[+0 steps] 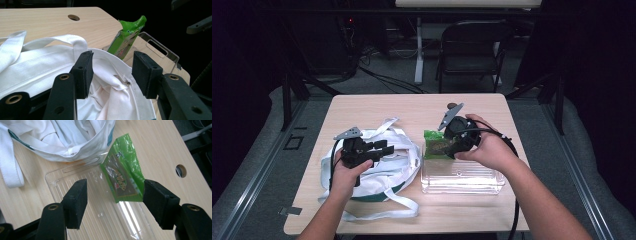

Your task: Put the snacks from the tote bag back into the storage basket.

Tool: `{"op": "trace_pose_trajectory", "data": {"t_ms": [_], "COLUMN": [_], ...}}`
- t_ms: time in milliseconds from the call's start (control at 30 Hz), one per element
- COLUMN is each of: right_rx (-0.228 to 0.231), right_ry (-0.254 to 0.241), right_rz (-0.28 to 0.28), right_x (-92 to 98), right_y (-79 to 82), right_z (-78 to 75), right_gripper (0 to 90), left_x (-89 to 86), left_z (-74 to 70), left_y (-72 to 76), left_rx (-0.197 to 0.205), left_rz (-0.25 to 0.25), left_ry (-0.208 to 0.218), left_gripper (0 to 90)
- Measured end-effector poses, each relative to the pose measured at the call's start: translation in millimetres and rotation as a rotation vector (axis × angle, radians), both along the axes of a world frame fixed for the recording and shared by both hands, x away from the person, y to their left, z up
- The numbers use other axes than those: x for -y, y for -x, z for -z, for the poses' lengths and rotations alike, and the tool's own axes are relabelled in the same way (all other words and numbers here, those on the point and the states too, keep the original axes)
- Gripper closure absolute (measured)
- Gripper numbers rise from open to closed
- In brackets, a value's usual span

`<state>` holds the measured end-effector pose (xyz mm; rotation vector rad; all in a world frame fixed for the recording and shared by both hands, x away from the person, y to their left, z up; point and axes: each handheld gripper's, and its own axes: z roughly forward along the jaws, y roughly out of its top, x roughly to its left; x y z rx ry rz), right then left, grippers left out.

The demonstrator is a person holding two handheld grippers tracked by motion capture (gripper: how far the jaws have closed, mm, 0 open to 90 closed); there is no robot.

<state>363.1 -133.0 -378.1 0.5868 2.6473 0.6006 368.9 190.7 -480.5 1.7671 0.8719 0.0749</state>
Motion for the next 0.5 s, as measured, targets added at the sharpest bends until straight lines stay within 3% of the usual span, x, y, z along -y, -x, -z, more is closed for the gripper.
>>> {"op": "trace_pose_trajectory", "data": {"t_ms": [100, 200, 333, 500], "right_rx": [-0.001, 0.014, 0.009, 0.035], "right_ry": [-0.039, -0.04, -0.103, -0.097], "right_rz": [0.026, 0.052, 0.097, 0.135], "right_x": [7.6, 13.6, 25.0, 35.0], "right_y": [3.6, 5.8, 10.6, 16.8], "right_z": [5.0, 9.5, 20.5, 32.7], "right_gripper": [37.4, 37.7, 38.1, 38.1], "left_x": [-0.5, -0.7, -0.7, -1.0], "left_z": [-0.5, -0.6, -0.4, 0.5], "left_y": [0.6, 0.7, 0.6, 0.0], "left_rx": [0.001, 0.002, 0.003, -0.003], "left_rz": [-0.005, -0.005, -0.006, -0.008], "left_ry": [0.002, 0.0, -0.004, -0.006], "left_gripper": [51.2, 51.2, 51.2, 51.2]}}
